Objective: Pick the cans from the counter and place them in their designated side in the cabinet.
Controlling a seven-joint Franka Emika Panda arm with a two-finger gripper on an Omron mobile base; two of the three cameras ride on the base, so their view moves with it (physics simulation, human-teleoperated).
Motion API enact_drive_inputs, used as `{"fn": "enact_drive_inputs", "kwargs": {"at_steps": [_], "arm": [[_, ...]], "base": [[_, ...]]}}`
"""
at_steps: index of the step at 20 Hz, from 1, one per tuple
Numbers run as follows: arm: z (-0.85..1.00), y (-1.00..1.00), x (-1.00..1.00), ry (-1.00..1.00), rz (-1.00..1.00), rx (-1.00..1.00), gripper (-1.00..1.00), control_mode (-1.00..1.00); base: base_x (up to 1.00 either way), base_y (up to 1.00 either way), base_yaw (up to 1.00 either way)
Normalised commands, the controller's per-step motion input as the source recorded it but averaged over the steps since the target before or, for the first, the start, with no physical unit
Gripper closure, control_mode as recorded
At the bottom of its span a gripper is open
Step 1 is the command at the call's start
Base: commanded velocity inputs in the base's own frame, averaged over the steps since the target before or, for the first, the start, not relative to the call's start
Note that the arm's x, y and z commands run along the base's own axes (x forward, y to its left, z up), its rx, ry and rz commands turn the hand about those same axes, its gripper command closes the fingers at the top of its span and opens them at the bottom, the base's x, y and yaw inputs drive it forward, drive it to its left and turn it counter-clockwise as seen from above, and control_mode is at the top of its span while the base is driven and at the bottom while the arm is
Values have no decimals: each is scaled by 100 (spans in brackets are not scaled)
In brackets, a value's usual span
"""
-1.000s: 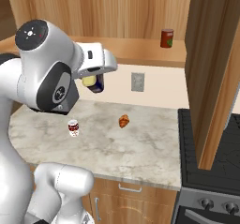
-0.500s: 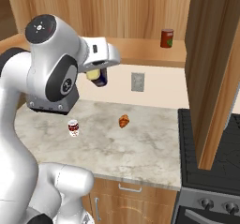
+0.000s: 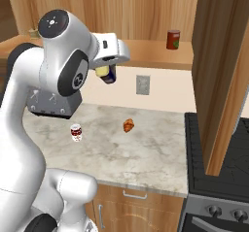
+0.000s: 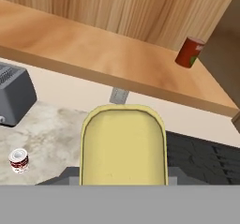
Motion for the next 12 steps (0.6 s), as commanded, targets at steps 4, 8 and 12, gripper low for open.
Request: {"fn": "enact_drive_inputs", "kwargs": {"at_steps": [4, 8, 12], "arm": [[7, -8, 22, 0, 0, 0, 100, -100], [5, -8, 11, 0, 0, 0, 100, -100], [7, -9, 4, 0, 0, 0, 100, -100]], "base": [[0, 0, 0], [0, 0, 0], [0, 0, 0]]}}
